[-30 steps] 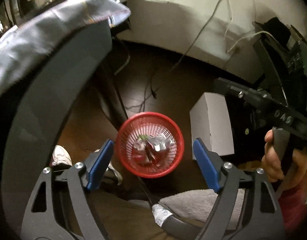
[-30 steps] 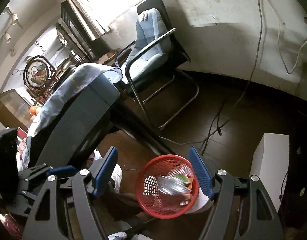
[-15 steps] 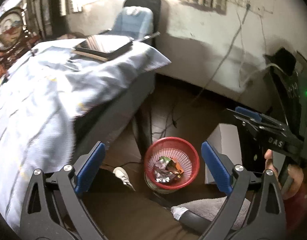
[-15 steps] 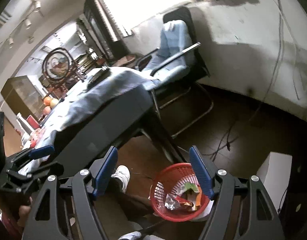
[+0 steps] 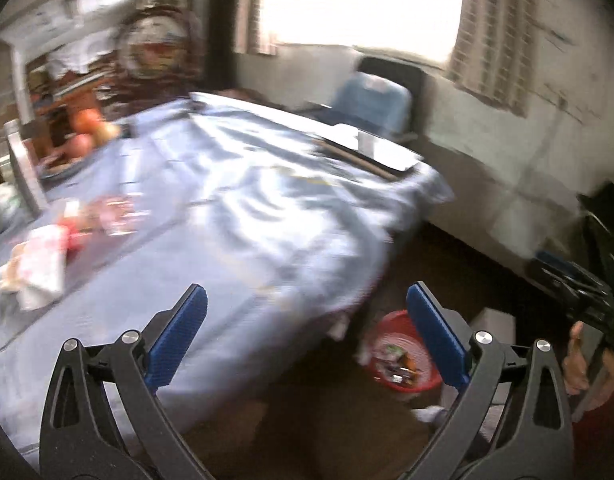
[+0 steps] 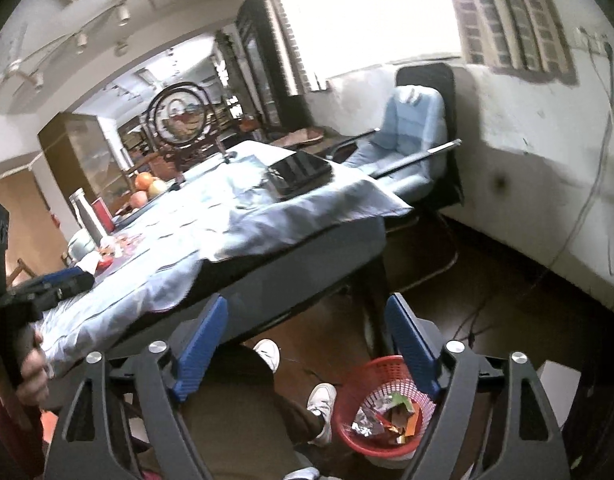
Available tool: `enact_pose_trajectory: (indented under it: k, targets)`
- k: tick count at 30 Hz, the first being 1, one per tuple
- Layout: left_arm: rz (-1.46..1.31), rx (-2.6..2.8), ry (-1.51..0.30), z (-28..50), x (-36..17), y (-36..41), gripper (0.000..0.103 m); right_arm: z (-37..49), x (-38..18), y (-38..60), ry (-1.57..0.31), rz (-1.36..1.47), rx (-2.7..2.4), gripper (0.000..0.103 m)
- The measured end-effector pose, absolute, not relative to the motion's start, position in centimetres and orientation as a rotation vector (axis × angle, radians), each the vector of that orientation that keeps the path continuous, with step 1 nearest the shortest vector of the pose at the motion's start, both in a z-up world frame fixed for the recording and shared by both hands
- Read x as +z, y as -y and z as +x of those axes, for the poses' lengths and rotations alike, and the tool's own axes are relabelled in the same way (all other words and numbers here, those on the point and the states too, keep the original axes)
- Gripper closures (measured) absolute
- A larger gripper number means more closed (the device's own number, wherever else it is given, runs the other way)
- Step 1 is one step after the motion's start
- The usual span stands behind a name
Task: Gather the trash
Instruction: 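Bring both empty tools back over the table, then grasp the white paper cup with the left tool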
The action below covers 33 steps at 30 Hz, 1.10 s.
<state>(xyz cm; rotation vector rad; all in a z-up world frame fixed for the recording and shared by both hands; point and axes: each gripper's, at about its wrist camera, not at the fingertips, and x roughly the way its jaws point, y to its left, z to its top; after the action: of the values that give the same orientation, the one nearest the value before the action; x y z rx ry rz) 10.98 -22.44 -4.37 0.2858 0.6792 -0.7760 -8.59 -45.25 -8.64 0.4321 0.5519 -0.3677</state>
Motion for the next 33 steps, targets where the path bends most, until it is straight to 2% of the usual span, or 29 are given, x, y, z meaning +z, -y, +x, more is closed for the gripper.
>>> enact_pose_trajectory:
  k: [11,18,22,29,33]
  targets:
    - [0.166,-0.386,-0.663,22.0,-2.4,7.1,0.007,-3.3,-8.6,40.3,-0.647,0.373,-0.275,0.019]
    - [0.045,-0.192,-0.767,30.9,-3.3,-1.0,0.007,-0.6,-8.7,38.8,-0.683,0.352,-0.249,0.019]
    - [0.006,-0.161,-0.824,34.0,-4.4,-2.3,0.007,0.5,-8.4,38.1,-0.695,0.332,-0.239,0.019]
    - [0.142,-0.107,-0.906,36.0,-7.5,-0.8,0.007,1.0,-8.0,37.7,-0.705,0.314,-0.243,0.019]
    - [0.183,0.022,-0.906,37.1,-7.9,-3.6,0.007,0.9,-7.9,37.8,-0.700,0.317,-0.245,0.019]
